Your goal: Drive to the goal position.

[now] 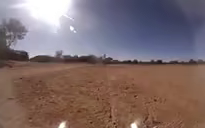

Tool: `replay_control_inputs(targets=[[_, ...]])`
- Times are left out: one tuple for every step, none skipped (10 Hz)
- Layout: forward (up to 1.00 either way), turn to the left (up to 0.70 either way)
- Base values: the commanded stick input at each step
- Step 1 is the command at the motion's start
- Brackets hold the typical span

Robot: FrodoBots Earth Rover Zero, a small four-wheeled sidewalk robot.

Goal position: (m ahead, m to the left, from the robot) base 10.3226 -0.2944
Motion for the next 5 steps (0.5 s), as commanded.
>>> replay_control_inputs(targets=[[0.50, 0.00], [0.50, 0.00], [0.50, 0.00], [0.50, 0.00], [0.50, 0.00]])
